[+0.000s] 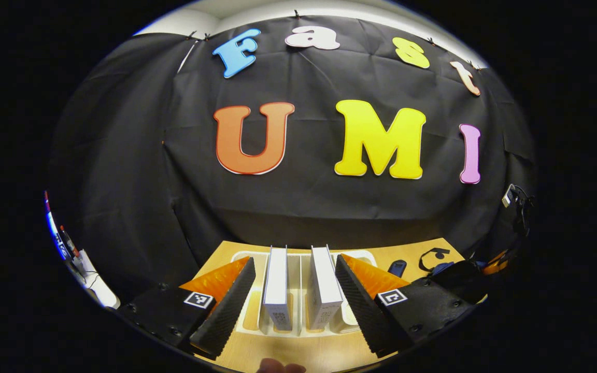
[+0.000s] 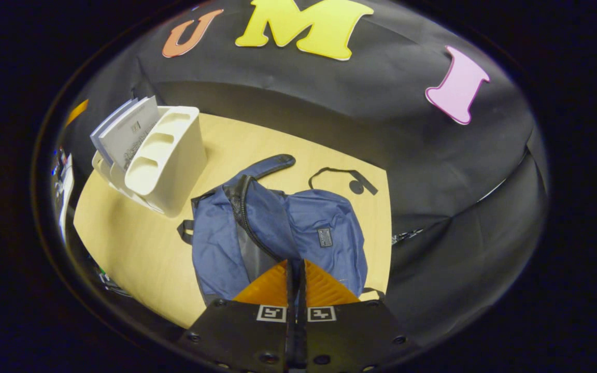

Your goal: Open the schoolbag, grab two books from the bookshelf and put them into the schoolbag.

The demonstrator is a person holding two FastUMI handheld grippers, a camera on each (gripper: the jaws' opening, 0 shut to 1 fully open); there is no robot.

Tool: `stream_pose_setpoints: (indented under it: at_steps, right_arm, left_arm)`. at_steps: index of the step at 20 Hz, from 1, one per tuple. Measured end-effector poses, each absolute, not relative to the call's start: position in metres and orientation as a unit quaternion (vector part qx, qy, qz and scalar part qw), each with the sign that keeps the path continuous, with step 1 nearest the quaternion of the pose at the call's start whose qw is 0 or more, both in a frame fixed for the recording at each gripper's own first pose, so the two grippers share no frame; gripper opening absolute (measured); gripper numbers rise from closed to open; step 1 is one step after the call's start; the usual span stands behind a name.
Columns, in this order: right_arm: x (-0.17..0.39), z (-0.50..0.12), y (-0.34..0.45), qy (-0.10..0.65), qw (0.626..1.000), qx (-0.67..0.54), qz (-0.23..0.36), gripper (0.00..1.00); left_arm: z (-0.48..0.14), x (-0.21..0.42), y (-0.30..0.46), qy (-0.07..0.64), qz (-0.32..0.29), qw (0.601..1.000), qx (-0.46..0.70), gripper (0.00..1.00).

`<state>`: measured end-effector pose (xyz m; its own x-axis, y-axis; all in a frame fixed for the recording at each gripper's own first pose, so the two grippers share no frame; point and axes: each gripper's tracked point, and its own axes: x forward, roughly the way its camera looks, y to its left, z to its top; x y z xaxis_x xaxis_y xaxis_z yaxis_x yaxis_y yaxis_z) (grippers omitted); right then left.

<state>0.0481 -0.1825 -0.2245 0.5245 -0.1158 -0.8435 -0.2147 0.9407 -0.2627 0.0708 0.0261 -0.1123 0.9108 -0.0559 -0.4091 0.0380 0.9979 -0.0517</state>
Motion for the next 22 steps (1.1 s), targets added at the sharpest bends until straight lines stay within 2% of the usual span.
stream_pose_setpoints:
  at_steps: [7, 13, 19, 22]
  right_arm:
    - [0.050, -0.222, -0.200, 0.484, 0.864, -0.132, 0.030, 0.00]
    - [0.049, -0.221, -0.216, 0.481, 0.870, -0.102, 0.027, 0.00]
    - [0.045, -0.223, -0.231, 0.478, 0.876, -0.056, 0.017, 0.00]
    - [0.042, -0.224, -0.235, 0.476, 0.878, -0.045, 0.016, 0.00]
  left_arm:
    - [-0.140, 0.097, 0.003, 0.332, -0.094, 0.938, 0.019, 0.99]
    - [-0.161, 0.120, -0.036, 0.458, -0.153, 0.875, 0.003, 0.99]
    - [-0.221, 0.123, -0.040, 0.592, -0.137, 0.794, 0.017, 0.99]
    - [-0.249, 0.117, -0.032, 0.637, -0.120, 0.761, 0.014, 1.00]
